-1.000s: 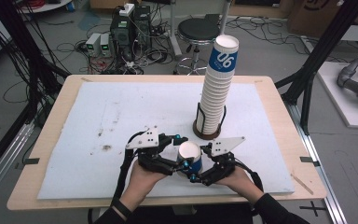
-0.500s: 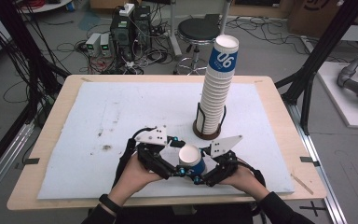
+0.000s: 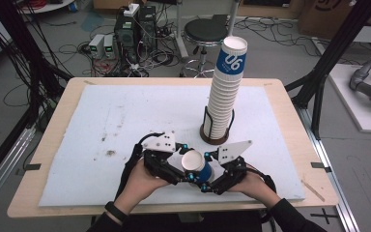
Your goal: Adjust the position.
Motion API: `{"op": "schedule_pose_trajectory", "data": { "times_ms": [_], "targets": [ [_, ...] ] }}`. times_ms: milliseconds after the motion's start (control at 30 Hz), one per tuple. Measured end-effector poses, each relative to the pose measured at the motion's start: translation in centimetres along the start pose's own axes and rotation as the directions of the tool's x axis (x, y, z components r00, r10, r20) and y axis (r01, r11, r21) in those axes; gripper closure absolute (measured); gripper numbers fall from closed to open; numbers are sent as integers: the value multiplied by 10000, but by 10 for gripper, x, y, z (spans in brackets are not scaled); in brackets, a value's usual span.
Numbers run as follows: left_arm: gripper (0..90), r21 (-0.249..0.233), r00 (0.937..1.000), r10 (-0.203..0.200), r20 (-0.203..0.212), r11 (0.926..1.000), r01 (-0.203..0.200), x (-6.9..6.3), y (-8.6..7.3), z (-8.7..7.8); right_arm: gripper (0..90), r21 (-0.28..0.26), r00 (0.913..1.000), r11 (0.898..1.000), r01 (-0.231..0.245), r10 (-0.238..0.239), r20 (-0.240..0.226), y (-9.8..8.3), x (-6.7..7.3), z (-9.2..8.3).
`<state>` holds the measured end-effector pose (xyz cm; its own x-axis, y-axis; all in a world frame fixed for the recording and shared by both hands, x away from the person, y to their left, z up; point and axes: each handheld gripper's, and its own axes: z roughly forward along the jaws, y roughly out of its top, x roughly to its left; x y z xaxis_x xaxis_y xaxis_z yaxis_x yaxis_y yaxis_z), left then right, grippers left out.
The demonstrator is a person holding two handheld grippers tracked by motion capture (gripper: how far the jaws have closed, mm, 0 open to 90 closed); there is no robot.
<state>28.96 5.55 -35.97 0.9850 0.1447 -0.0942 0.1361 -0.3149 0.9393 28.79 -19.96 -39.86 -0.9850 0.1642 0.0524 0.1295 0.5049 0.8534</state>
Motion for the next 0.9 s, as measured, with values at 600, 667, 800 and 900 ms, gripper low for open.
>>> {"op": "schedule_pose_trajectory", "data": {
  "times_ms": [600, 667, 800, 900],
  "targets": [
    [288, -3827, 9974, -650, 300, 9211, 715, 2, -6, -18, 145, -2996, 9953, 9492, -963, 908, -324, 6, -4, -26],
    [289, -3712, 9975, -623, 320, 9259, 697, 2, -6, -18, 160, -2786, 9956, 9559, -929, 870, -337, 6, -5, -26],
    [289, -3446, 9981, -570, 242, 9367, 618, 3, -7, -18, 188, -2508, 9967, 9648, -794, 730, -347, 6, -6, -28],
    [285, -2968, 9982, -577, 180, 9530, 604, 4, -5, -19, 199, -2344, 9978, 9700, -644, 596, -274, 7, -8, -31]
  ]
}}
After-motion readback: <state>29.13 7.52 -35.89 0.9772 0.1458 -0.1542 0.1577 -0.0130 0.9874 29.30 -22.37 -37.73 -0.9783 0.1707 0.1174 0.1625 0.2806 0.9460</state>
